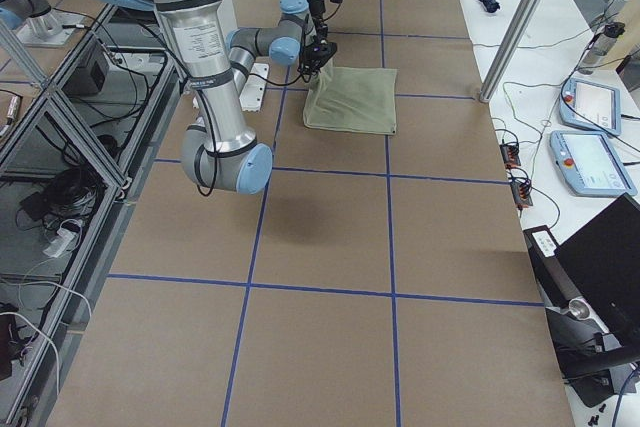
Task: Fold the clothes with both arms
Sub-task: 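Lift the near corners with both grippers and fold them away from the robot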
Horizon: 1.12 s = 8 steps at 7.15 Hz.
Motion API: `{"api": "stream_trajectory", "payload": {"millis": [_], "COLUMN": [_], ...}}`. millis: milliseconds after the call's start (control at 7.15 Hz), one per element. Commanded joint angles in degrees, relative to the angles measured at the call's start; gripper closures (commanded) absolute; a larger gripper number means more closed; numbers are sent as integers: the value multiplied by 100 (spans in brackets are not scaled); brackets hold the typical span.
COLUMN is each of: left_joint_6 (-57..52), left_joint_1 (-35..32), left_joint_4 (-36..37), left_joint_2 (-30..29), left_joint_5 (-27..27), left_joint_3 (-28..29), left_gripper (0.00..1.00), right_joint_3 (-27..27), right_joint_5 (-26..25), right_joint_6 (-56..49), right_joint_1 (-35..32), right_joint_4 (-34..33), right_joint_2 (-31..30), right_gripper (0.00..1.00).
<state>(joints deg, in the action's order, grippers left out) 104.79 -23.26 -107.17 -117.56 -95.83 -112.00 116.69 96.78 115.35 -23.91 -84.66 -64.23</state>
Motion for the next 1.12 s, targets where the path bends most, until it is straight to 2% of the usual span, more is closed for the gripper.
{"api": "stream_trajectory", "payload": {"millis": [0,420,559,699,839,979], "left_joint_6": [-125,-143,-256,-858,-959,-987], "left_joint_1": [-388,-880,-1143,-1267,-1634,-1838], "left_joint_4": [-803,-1131,-1322,-1568,-1631,-1667], "left_joint_2": [-344,-1126,-1521,-1533,-1534,-1525], "left_joint_5": [-5,-6,-6,12,-40,-319], "left_joint_3": [990,2107,2590,2995,3138,3418], "left_gripper": [100,100,100,1,0,0], "right_joint_3": [-1063,-2400,-3301,-4006,-4265,-4303], "right_joint_5": [121,884,1182,1177,1185,1229], "right_joint_6": [-127,-144,-301,-607,-784,-769], "right_joint_1": [-630,-1473,-1685,-1722,-1861,-1967], "right_joint_4": [509,890,1021,1805,2031,2041], "right_joint_2": [409,1121,1576,1615,1607,1607], "right_gripper": [100,100,100,1,0,0]}}
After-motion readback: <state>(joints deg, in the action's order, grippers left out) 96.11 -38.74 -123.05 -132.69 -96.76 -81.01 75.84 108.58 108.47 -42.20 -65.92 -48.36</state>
